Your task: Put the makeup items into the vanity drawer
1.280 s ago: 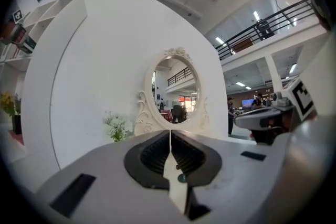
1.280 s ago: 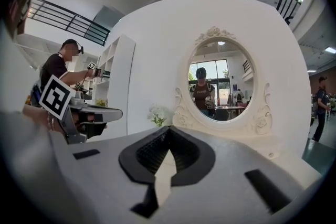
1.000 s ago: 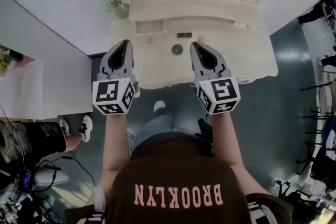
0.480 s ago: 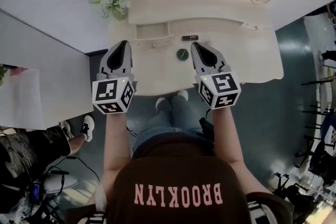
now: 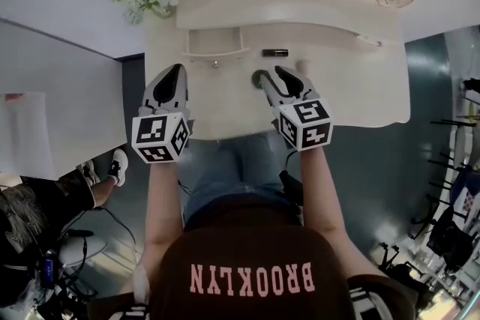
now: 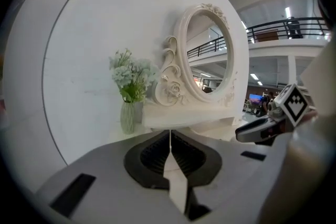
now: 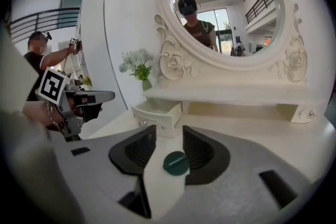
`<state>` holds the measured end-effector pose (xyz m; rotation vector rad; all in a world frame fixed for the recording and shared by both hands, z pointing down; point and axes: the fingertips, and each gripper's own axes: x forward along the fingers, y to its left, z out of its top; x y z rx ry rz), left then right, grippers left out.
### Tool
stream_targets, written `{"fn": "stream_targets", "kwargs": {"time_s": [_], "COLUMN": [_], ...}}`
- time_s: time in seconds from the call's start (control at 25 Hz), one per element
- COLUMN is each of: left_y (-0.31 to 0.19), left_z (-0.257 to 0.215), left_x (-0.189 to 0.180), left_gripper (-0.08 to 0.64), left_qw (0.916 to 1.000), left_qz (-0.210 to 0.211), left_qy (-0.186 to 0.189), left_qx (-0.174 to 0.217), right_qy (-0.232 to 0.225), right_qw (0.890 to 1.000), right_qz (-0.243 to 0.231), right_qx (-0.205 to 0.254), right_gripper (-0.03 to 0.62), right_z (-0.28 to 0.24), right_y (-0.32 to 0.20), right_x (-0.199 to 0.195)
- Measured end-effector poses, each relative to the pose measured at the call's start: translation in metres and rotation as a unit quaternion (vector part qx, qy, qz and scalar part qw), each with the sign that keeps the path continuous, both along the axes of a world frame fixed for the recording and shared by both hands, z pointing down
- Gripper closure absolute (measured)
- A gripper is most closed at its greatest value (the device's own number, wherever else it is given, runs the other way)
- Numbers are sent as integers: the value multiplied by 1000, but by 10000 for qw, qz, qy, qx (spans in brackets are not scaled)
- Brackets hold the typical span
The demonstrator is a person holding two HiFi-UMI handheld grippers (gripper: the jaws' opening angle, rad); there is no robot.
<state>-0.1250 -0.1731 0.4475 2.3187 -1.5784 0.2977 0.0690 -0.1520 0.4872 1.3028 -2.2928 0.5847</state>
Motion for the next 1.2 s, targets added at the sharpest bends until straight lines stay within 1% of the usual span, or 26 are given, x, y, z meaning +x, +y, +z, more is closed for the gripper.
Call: {"fn": "stream_targets", "kwargs": {"time_s": [0.04,0.16,0.24,0.44,0.64,0.72,0.84,0.96,1.0,1.04,1.08,1.2], "left_y": [-1,-1,-1,0,2,2,4,5,4,4,4,5], "left_z": [6,21,31,54,67,68,69,68,67,66,65,62], "left_x": [-1,-3,-4,-5,-2,0,1,0,0,0,-1,-4], "left_gripper": [552,552,552,552,551,551,551,552,552,552,552,552], "left_qw": [10000,9997,9993,9981,9971,9970,9969,9970,9971,9972,9973,9976], "left_qz": [-9,-34,-30,-18,1,35,53,36,31,26,18,-20], "left_qy": [-7,-31,-52,-100,-129,-126,-116,-119,-122,-124,-125,-129], "left_qx": [-63,-244,-362,-608,-753,-761,-772,-765,-751,-735,-719,-680], "right_qy": [15,241,371,518,795,909,990,1014,998,987,992,1055], "right_qw": [9999,9981,9962,9917,9873,9870,9867,9863,9869,9877,9882,9876], "right_qz": [-60,-216,-262,-225,-166,-80,-93,-133,-103,-49,11,82], "right_qx": [-151,-533,-743,-1157,-1362,-1320,-1289,-1291,-1259,-1210,-1169,-1161], "right_gripper": [431,370,356,342,334,379,396,433,456,494,591,591], "right_z": [9,36,53,86,107,109,109,108,106,104,101,97], "right_y": [0,5,9,12,13,10,10,10,8,6,4,1], "right_x": [-1,-3,-4,-3,2,6,7,6,7,8,10,14]}}
